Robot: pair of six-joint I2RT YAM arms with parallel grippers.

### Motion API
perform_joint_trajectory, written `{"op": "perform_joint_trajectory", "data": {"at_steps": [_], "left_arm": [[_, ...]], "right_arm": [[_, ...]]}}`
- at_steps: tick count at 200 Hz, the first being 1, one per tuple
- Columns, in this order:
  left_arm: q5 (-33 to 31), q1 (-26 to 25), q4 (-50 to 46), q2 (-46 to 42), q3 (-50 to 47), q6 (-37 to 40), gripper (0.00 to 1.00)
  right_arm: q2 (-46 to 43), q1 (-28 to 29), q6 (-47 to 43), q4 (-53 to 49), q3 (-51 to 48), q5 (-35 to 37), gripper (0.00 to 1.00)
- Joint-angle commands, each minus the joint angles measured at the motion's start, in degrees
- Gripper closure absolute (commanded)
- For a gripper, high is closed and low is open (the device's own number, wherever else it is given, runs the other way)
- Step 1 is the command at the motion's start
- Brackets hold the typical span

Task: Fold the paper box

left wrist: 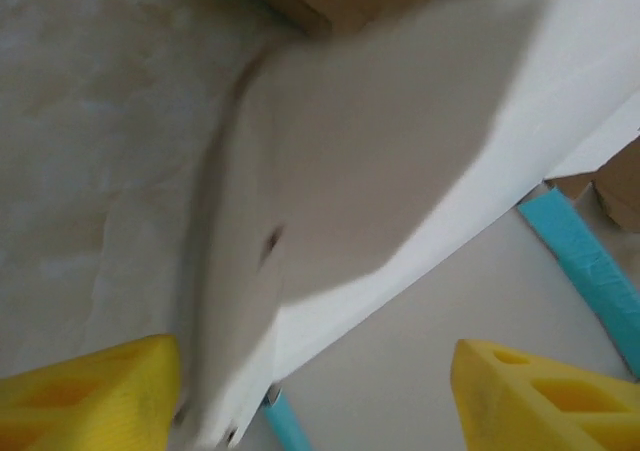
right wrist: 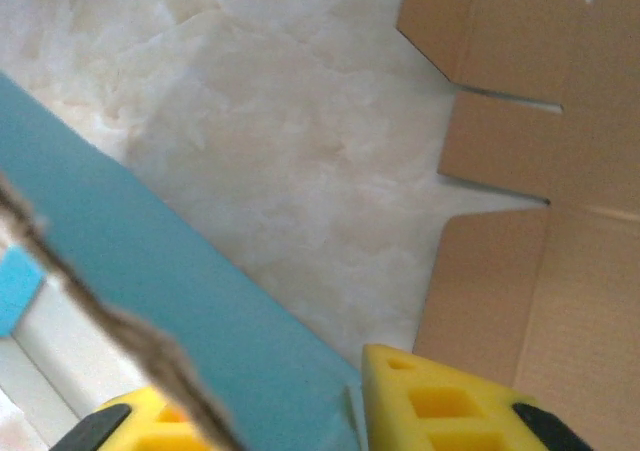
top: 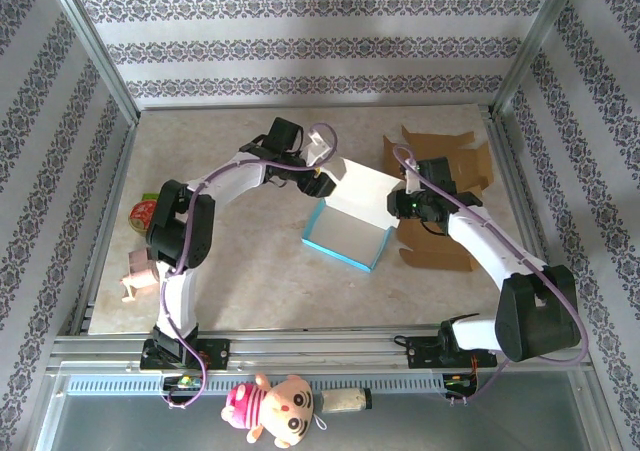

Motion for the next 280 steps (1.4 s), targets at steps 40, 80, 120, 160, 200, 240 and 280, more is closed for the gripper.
{"op": "perform_joint_trajectory", "data": {"at_steps": [40, 80, 120, 160, 200, 240, 280], "left_arm": [[-1.7, 0.3, 0.2, -1.2, 0.1, 0.6, 0.63], [-13.4, 0.3, 8.0, -8.5, -9.2, -4.1, 0.73], [-23.6, -0.5, 14.9, -14.4, -17.7, -8.7, 0.76], [-31.8, -0.7, 17.9, -18.3, -22.6, -16.0, 0.61], [-34.2, -1.1, 14.6, -23.5, -25.9, -30.9, 0.45], [-39.8, -3.5, 5.7, -28.6, -29.3, -49.2, 0.47], [-47.8, -10.7, -9.3, -27.2, -27.4, -62.1, 0.55]], "right_arm": [[2.5, 2.5, -5.4, 2.0, 5.0, 3.3, 0.84], [7.2, 4.5, -11.7, 7.6, 9.3, 3.1, 0.90], [13.9, 7.1, -20.5, 15.0, 13.9, 1.3, 0.92], [19.0, 7.6, -22.2, 18.8, 16.7, 1.3, 0.83], [16.8, 7.2, -17.3, 18.8, 15.8, 2.2, 0.55], [9.7, 5.0, -1.0, 15.3, 10.6, 4.8, 0.45], [3.0, 5.9, 8.9, 6.2, 2.4, 7.2, 0.42]]}}
